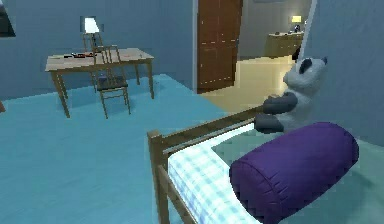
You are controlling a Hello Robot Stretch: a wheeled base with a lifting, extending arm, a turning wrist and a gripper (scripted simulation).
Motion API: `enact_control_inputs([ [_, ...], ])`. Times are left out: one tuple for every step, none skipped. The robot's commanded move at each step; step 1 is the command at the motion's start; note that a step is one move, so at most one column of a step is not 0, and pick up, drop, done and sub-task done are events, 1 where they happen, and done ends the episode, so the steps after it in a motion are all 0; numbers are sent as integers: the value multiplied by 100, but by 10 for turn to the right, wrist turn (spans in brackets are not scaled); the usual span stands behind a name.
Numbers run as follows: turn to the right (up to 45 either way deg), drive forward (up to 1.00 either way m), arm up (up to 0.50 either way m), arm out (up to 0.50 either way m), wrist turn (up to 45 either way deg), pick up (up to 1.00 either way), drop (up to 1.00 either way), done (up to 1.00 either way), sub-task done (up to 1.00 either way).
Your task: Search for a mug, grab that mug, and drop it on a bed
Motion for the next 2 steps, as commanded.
enact_control_inputs([
  [0, 0, -2, 0, 0, 0, 0, 0, 0],
  [0, 0, -32, 0, 0, 0, 0, 0, 0],
])
